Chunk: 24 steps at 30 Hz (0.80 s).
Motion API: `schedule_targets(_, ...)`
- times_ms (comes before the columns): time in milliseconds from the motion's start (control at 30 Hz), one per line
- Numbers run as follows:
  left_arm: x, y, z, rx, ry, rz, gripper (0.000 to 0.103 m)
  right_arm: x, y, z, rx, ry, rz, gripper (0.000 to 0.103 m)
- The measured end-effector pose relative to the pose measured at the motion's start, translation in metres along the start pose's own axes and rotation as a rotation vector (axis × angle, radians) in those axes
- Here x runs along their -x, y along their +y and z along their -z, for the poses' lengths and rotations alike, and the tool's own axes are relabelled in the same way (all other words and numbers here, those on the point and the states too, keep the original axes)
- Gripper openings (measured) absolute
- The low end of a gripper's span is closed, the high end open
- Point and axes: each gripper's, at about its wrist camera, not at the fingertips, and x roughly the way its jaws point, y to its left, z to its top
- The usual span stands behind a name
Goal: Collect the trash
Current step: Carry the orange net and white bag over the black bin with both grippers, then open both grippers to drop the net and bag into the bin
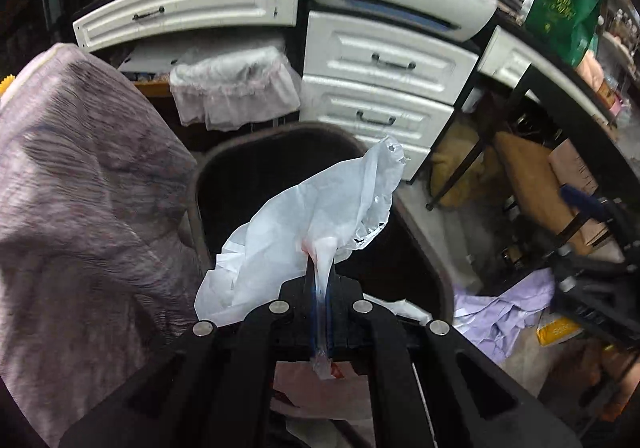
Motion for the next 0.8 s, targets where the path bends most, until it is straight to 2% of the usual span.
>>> schedule_targets(167,-0.017,-0.001,0.004,0.000,0.032,0.011,0.005,-0.004,-0.018,0.001,-0.078,0.012,-0.019,0.083)
schedule_targets(200,-0.020,-0.001,0.005,0.001,0.042,0.017,0.008,-0.004,-0.017,0.001,-0.081,0.011,-0.027,0.083)
schedule_targets(267,-0.022,-0.002,0.006,0.002,0.060,0.022,0.031,-0.001,-0.014,0.000,-0.089,0.003,-0.049,0.083)
schedule_targets(300,-0.020,-0.001,0.007,0.004,0.054,0.018,0.054,0.001,-0.014,-0.001,-0.094,-0.001,-0.062,0.083)
schedule_targets(333,-0.016,-0.001,0.007,0.009,0.032,0.017,0.067,0.003,-0.013,-0.002,-0.103,-0.006,-0.076,0.083)
schedule_targets(400,-0.008,0.000,0.008,0.015,-0.003,0.017,0.074,0.008,-0.012,-0.004,-0.114,-0.021,-0.095,0.083)
schedule_targets(600,0.024,-0.003,0.010,0.001,-0.077,0.031,0.083,0.028,-0.007,-0.014,-0.121,-0.079,-0.132,0.083)
schedule_targets(800,0.070,-0.007,0.017,-0.048,-0.189,-0.003,0.088,0.048,0.007,-0.022,-0.098,-0.133,-0.158,0.088)
